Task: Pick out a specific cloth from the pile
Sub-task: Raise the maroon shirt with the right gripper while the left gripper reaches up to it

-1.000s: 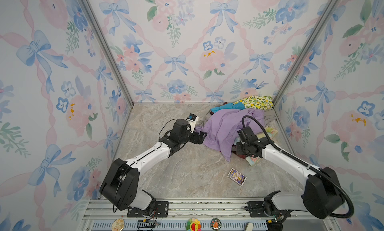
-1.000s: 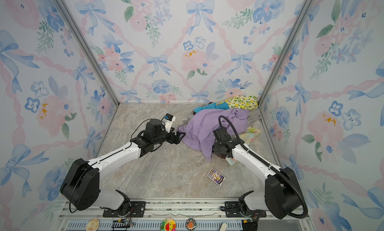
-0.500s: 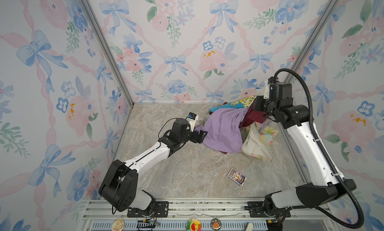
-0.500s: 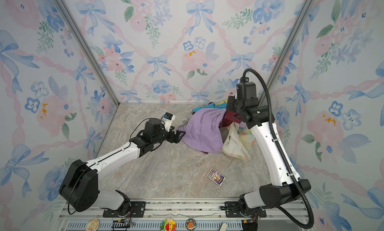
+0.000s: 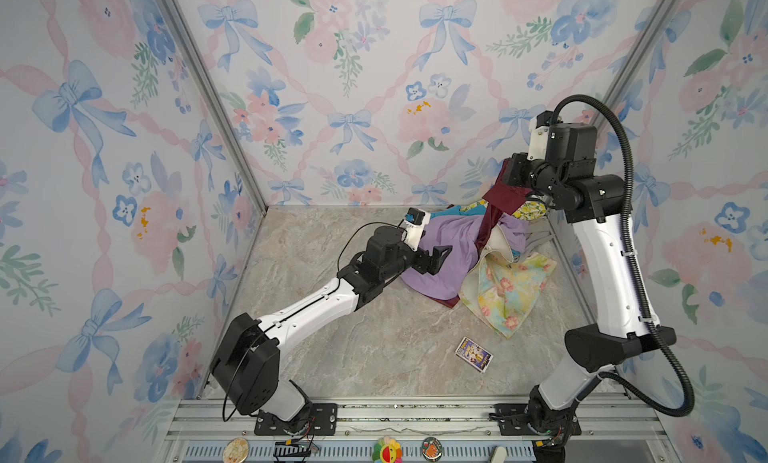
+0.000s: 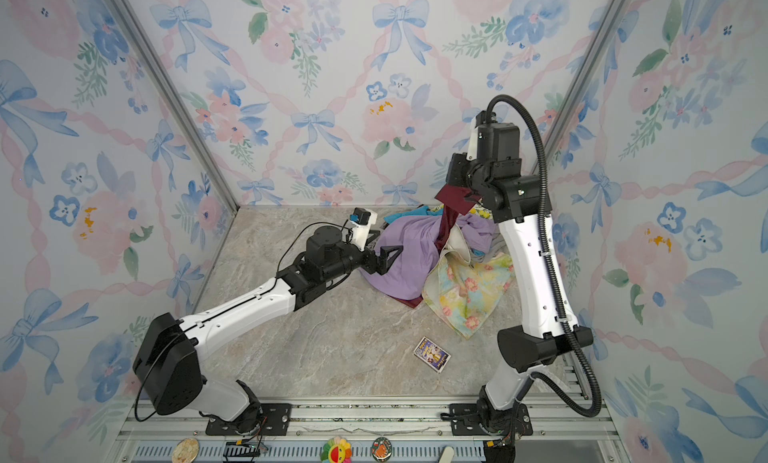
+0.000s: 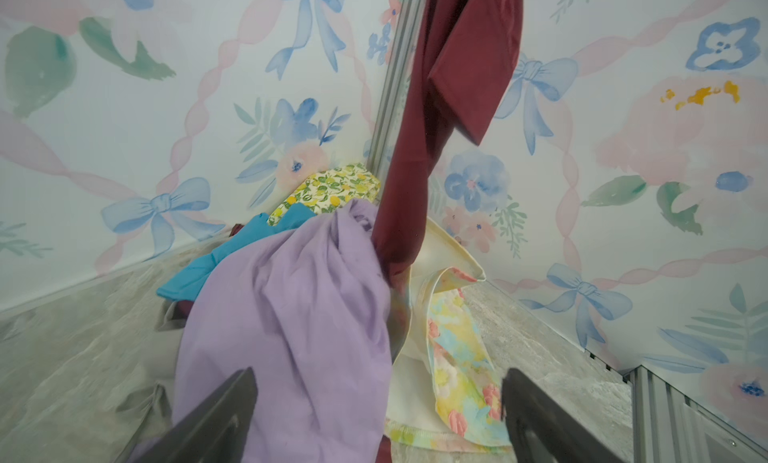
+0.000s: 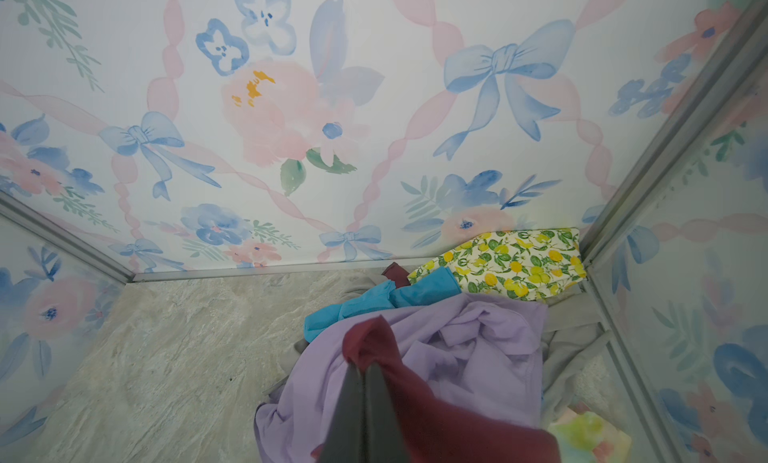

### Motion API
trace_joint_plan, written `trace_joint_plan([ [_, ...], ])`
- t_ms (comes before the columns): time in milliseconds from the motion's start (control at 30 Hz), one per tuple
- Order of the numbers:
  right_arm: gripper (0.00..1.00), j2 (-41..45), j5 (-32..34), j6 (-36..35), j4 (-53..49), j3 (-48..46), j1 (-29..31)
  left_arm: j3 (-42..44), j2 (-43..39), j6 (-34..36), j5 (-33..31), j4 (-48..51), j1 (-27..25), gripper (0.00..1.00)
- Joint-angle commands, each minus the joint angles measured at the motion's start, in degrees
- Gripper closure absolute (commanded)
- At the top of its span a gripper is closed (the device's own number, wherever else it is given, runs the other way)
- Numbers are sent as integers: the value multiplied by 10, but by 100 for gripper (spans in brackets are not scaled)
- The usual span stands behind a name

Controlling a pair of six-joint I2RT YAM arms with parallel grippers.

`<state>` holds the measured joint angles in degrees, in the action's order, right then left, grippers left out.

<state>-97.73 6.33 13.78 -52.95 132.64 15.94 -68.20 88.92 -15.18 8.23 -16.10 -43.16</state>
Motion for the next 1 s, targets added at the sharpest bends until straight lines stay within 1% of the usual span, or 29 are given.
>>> trace_joint_plan([
  [0,100,61,-28,15,41,-40,21,-76,95,6,-22,-56,-19,6],
  [67,100,92,-39,26,67,-90,25,-135,154,-2,-21,-68,-31,6],
  [133,100,123,-43,34,91,-142,23,-180,199,-11,-6,-94,-41,4],
  [200,100,142,-49,38,106,-180,15,-199,220,-23,-1,-124,-47,4],
  [333,100,163,-67,42,121,-229,-3,-200,237,-35,10,-190,-47,3],
  [433,100,166,-77,42,126,-245,-9,-202,249,-36,22,-227,-43,3],
  [567,100,162,-89,47,135,-258,-14,-211,273,-60,48,-286,-33,3],
  [700,100,156,-107,59,151,-266,-14,-268,329,-70,71,-303,-27,3],
  [800,100,148,-109,58,152,-267,-14,-293,362,-95,78,-347,-22,4],
  [867,100,143,-111,57,151,-270,-15,-329,390,-108,86,-355,-19,9],
  [967,100,145,-113,59,161,-286,-18,-382,429,-121,89,-358,-13,46],
])
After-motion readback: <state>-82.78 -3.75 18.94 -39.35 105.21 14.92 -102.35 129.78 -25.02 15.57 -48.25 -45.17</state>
